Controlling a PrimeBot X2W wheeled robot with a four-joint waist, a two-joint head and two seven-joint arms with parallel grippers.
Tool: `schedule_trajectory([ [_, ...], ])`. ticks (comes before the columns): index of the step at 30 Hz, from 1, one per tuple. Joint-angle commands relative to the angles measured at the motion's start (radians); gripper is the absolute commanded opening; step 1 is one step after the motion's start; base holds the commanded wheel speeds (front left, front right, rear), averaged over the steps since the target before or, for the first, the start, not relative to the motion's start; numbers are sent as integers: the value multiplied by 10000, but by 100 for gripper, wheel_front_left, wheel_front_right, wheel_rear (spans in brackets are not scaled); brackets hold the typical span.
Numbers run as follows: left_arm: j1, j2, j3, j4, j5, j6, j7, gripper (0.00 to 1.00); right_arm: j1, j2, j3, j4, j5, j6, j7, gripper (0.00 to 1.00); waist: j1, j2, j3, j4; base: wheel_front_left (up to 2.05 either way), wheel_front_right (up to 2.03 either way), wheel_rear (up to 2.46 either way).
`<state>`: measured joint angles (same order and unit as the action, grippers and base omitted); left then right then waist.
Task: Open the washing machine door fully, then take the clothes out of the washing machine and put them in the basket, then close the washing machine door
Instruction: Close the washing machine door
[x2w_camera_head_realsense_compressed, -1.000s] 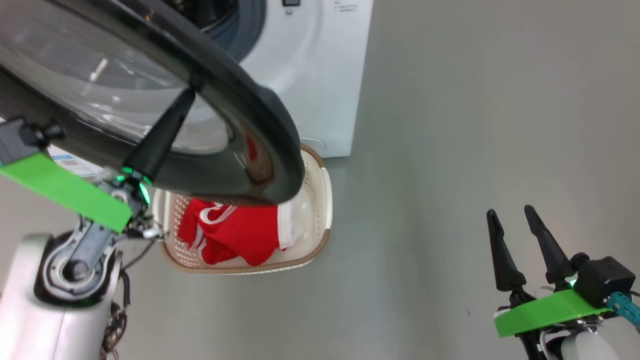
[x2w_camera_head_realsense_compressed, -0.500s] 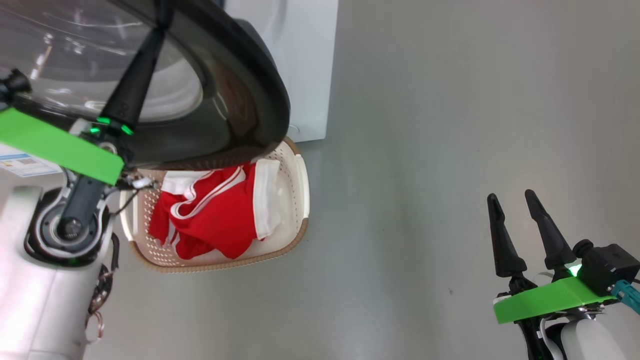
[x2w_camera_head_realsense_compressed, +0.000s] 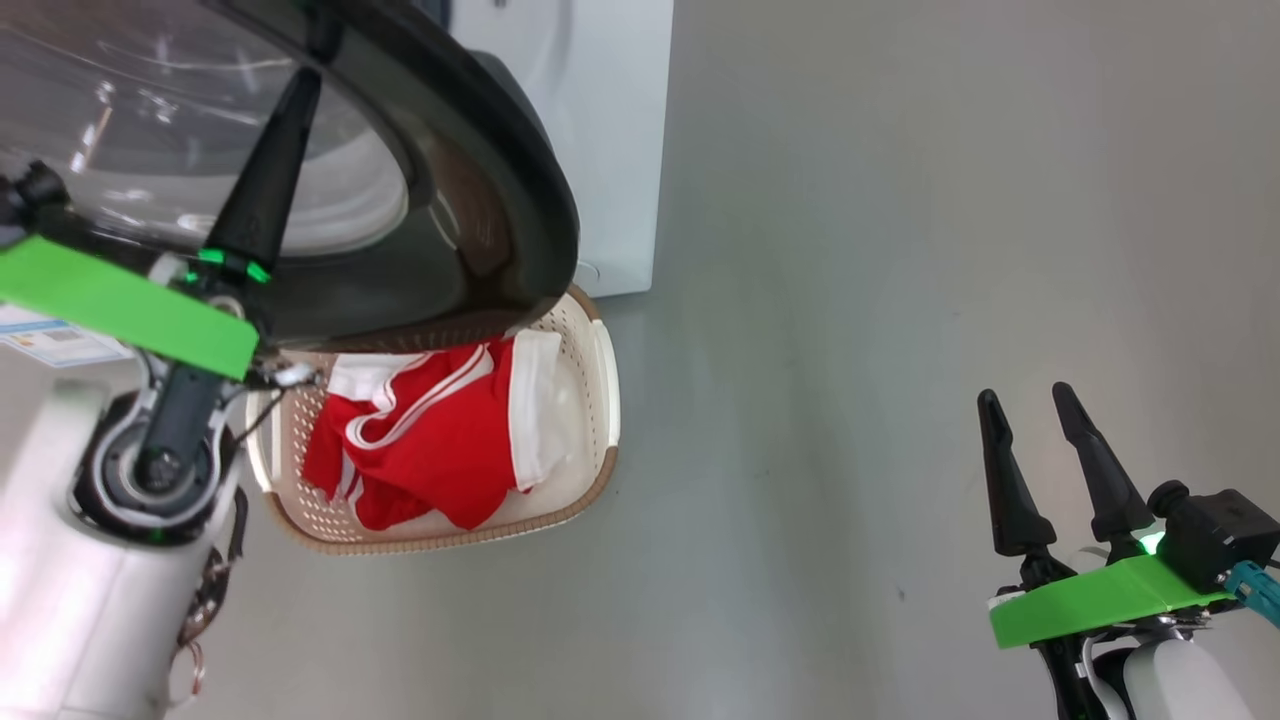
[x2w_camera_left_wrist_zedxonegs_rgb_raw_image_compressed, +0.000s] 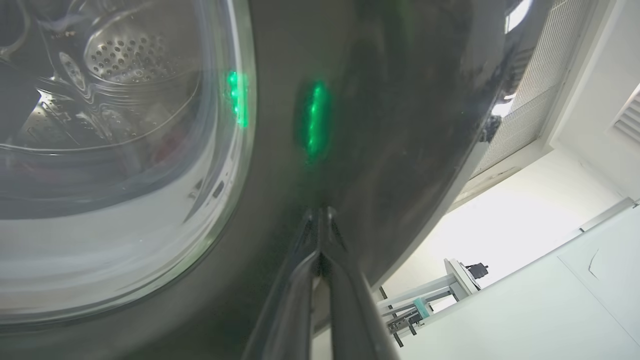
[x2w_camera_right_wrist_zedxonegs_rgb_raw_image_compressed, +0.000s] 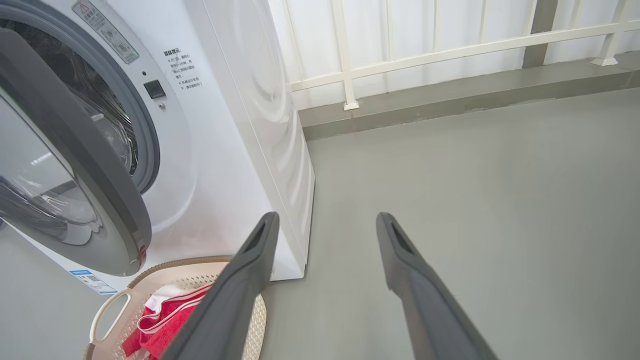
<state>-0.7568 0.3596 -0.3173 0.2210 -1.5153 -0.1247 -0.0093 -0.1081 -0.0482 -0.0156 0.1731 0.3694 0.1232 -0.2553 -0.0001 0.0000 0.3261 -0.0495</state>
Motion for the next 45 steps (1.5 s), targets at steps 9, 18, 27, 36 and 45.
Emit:
schedule_trajectory([
  [9,1426,616,-17,-233,-230,-60,-860,0,161,-20,149,-96,-205,75,-65,100,1,0,-847,261,0,0,0],
  [18,3087,641,24,-127,-394,-60,-1831,0,555,-20,120,-51,-414,75,-65,100,1,0,-1424,562,0,0,0],
  [27,4608,767,263,66,-102,-60,-2383,22,931,-20,22,-51,-518,75,-65,100,1,0,-1776,765,0,0,0],
  [36,5858,855,936,246,385,-60,-2517,100,1335,-20,-97,-46,-609,75,-65,100,1,0,-2072,803,0,0,0],
  [45,6586,687,2179,473,3078,-60,-2523,100,1680,-20,-345,-107,-651,75,-65,100,1,0,-2208,823,0,0,0],
])
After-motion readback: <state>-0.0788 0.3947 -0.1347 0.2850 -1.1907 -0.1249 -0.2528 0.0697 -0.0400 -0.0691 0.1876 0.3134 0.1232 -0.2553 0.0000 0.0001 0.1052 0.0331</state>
